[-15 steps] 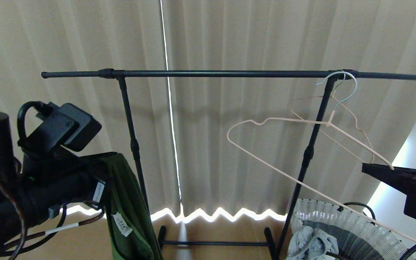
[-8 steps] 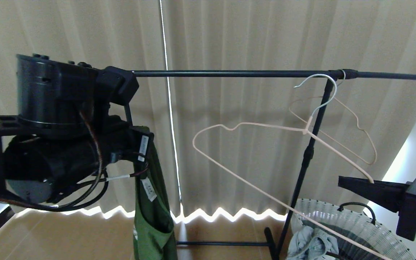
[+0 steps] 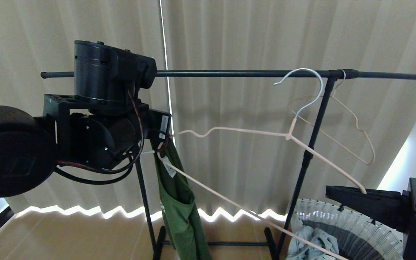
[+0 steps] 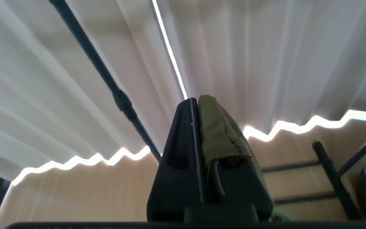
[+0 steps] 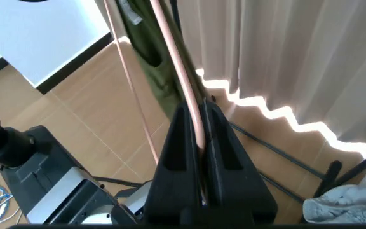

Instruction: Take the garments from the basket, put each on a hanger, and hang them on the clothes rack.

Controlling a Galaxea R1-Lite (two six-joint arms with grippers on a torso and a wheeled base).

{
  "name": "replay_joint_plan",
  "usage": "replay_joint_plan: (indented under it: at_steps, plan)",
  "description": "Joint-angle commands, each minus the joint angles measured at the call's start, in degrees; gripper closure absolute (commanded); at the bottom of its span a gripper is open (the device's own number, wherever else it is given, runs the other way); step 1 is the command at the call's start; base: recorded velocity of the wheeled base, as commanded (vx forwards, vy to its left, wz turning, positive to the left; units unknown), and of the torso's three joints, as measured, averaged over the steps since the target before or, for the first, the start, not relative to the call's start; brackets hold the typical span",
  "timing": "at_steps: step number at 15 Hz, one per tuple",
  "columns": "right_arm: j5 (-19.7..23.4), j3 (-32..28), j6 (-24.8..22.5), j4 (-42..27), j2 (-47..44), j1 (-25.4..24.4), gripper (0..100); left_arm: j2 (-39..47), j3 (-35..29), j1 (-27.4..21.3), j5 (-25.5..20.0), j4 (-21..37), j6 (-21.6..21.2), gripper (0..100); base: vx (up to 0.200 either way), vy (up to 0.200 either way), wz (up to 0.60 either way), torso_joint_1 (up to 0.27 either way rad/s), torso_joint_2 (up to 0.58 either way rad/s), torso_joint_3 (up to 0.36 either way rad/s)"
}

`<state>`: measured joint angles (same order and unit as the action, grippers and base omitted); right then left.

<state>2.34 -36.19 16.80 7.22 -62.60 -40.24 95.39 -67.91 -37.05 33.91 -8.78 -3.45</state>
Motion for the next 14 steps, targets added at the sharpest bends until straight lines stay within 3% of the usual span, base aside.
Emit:
replay_joint_plan:
  at_steps: [1, 6, 11, 13, 14]
  plan:
    - [0.0, -0.5, 0.0, 0.0, -0.8, -0.3, 100, 0.2, 0.0, 0.0, -0.1, -1.2, -0.2, 100, 0.000, 0.000, 0.00, 0.000, 0.00, 0.000]
    - [-0.5, -0.5, -0.2, 8.3, -7.6, -0.1, 100, -0.2, 0.1, 0.0, 0.1, -1.3, -0.8, 100, 0.000, 0.000, 0.00, 0.000, 0.00, 0.000]
    - [-3.4, -0.6, -0.2, 9.9, -10.9, -0.1, 100, -0.3, 0.1, 0.2, 1.3, -1.3, -2.6, 100, 0.000, 0.000, 0.00, 0.000, 0.00, 0.000]
    - [-4.4, -1.1, -0.3, 9.8, -11.5, 0.0, 100, -0.2, -0.2, 0.2, 2.7, -1.2, -3.3, 100, 0.000, 0.000, 0.00, 0.000, 0.00, 0.000]
    - [-5.7, -2.4, -0.3, 9.8, -12.7, 0.0, 100, -0.1, -0.1, 0.2, 5.5, -1.2, -5.2, 100, 0.000, 0.000, 0.00, 0.000, 0.00, 0.000]
